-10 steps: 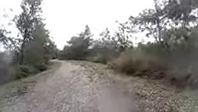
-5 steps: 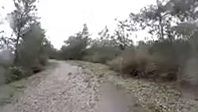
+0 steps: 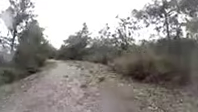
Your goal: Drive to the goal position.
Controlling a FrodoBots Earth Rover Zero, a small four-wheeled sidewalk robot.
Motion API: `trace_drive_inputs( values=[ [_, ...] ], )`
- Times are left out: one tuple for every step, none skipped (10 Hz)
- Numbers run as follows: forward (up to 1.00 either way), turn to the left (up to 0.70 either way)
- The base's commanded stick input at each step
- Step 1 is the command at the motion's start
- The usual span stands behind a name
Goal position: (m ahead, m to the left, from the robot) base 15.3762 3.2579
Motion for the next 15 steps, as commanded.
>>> trace_drive_inputs(
  values=[
    [0.70, 0.00],
    [0.70, 0.03],
    [0.70, 0.28],
    [0.70, 0.32],
    [0.70, 0.17],
    [0.70, 0.00],
    [0.70, 0.00],
    [0.70, 0.00],
    [0.70, 0.00],
    [0.70, 0.00],
    [0.70, 0.00],
    [0.70, 0.00],
    [0.70, 0.00],
    [0.70, 0.00],
    [0.70, 0.00]
  ],
)
